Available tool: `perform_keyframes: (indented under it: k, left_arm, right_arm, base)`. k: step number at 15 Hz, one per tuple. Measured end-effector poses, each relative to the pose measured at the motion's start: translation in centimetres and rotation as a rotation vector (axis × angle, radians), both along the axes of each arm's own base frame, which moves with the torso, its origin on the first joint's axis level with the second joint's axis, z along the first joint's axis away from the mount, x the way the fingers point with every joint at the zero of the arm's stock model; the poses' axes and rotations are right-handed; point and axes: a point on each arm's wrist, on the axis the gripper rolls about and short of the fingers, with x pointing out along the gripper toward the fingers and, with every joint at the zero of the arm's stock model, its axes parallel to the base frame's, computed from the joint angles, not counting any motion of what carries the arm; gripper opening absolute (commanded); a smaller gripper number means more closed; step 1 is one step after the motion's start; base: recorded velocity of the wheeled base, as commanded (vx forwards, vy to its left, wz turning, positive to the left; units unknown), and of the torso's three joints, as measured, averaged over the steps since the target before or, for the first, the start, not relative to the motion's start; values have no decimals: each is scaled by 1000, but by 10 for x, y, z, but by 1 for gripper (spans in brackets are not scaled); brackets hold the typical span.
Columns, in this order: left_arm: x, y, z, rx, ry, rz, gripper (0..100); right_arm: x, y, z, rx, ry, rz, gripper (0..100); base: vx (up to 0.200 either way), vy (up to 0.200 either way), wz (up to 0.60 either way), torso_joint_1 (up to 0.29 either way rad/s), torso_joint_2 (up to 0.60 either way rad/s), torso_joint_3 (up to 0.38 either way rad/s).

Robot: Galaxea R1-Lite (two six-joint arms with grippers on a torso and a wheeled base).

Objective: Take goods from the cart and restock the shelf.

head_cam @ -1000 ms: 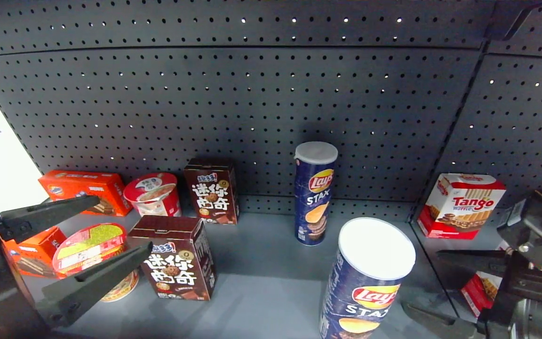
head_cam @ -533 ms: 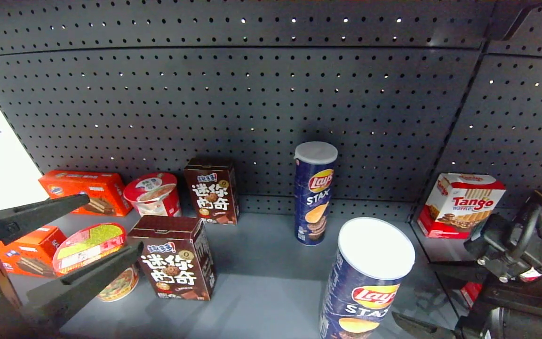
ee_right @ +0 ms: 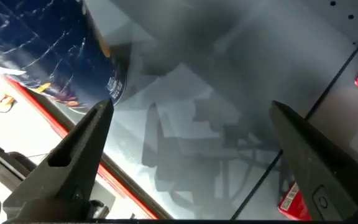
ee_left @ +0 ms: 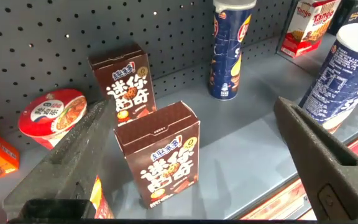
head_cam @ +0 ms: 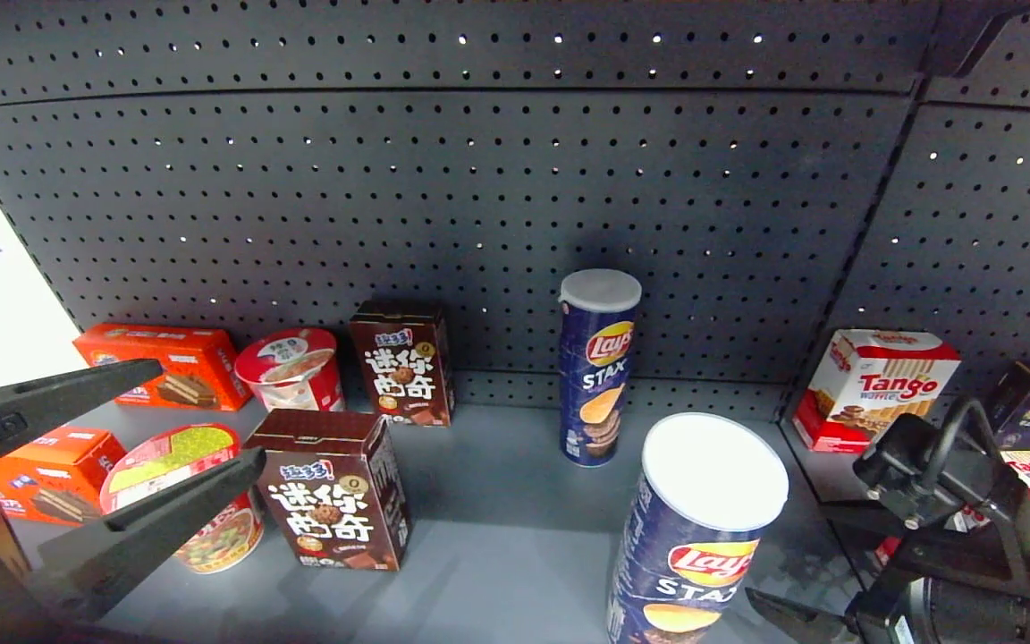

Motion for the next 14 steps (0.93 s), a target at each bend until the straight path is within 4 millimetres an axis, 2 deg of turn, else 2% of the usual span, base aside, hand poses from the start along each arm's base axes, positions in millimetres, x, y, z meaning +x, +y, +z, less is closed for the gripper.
perform_keyframes:
  k: [14]
  left_arm:
    - [-10, 5, -11, 2, 6, 4, 100]
  right_arm:
    - [18, 36, -6, -56, 31, 76, 100]
  base:
    - [0, 0, 0, 0, 0, 0]
